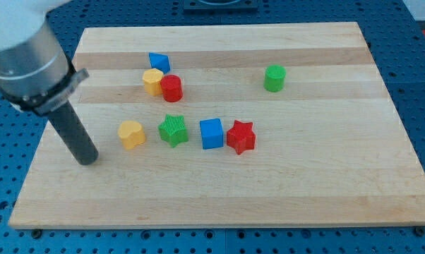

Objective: Slide the yellow heart to the yellow hexagon

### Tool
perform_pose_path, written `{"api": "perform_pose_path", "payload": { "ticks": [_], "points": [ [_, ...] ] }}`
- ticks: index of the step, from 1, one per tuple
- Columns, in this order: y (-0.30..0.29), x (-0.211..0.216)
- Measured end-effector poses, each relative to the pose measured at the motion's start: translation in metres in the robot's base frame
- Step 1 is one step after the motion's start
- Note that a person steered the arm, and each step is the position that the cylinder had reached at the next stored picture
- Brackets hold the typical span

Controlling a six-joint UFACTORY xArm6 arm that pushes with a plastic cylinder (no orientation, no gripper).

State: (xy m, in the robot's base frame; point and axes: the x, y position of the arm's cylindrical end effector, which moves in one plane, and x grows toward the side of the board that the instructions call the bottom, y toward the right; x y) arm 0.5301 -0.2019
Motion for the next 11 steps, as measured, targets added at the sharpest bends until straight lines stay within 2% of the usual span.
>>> {"api": "perform_pose_path", "payload": {
  "ticks": [2,5,7,11],
  "points": [
    [0.054,-0.004],
    [0.022,-0.034],
    [0.052,-0.056],
    [0.058,-0.11]
  ]
}}
